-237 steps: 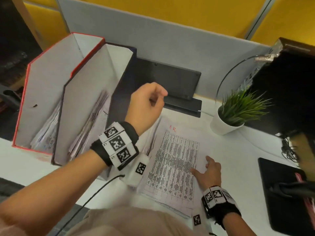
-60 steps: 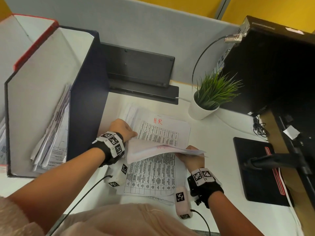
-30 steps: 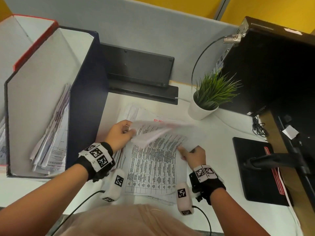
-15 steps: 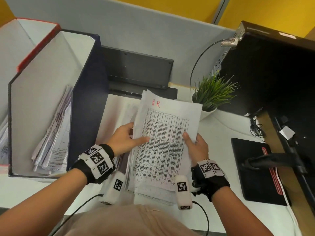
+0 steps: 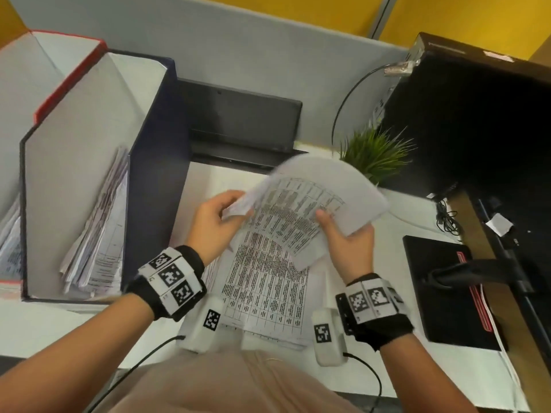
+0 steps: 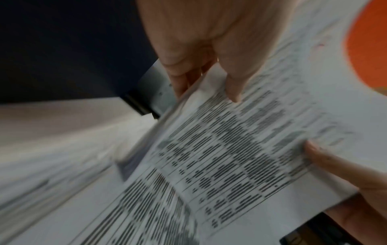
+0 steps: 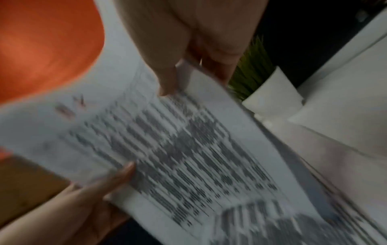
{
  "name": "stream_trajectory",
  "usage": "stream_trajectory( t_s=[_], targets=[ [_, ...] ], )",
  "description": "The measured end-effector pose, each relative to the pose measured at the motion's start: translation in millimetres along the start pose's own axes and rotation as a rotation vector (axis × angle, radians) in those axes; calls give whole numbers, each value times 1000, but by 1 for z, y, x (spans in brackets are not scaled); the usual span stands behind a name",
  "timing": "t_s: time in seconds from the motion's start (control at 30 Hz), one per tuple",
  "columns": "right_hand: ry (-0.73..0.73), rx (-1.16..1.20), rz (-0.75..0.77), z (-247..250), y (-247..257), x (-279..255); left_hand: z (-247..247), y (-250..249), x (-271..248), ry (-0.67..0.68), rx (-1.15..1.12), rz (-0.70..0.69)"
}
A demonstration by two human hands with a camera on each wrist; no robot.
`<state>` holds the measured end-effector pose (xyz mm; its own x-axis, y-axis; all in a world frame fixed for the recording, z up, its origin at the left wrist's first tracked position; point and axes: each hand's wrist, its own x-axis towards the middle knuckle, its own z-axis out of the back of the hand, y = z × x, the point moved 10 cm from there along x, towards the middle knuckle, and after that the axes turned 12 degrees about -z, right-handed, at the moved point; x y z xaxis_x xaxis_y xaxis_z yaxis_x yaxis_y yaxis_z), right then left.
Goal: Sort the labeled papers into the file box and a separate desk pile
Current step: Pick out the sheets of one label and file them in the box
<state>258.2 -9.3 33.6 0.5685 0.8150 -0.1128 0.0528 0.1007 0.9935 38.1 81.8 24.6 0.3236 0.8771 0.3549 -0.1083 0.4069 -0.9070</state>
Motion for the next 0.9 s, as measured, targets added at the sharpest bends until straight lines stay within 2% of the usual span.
stream_trajectory(
  t_s=[0.07,0.17,0.23,0.37,0.43,0.6,0.77,0.9],
  targets=[
    [-11,23,-47,-3,-13,-2,-2,11,-4,-17,46,53],
    [-57,83,-17,3,-7,5,8,-6,7,-126,-16,-25],
    [-67,89,4,5,-5,8,9,-8,11,-138,-27,-24],
    [-50,-58,-88,-11,-31,7,-4,27,0,-34,38,188],
    [-58,-64,-120,-14,-39,9,-5,34,-1,-29,49,223],
    [-31,-24,14,-22,0,18,21,1,15,-125,82,154],
    [148,-88,136,-42,30,16,73,-41,27,-113,106,99],
    [250,-248,105,-51,5,12,160,-54,26,-173,223,207]
  ],
)
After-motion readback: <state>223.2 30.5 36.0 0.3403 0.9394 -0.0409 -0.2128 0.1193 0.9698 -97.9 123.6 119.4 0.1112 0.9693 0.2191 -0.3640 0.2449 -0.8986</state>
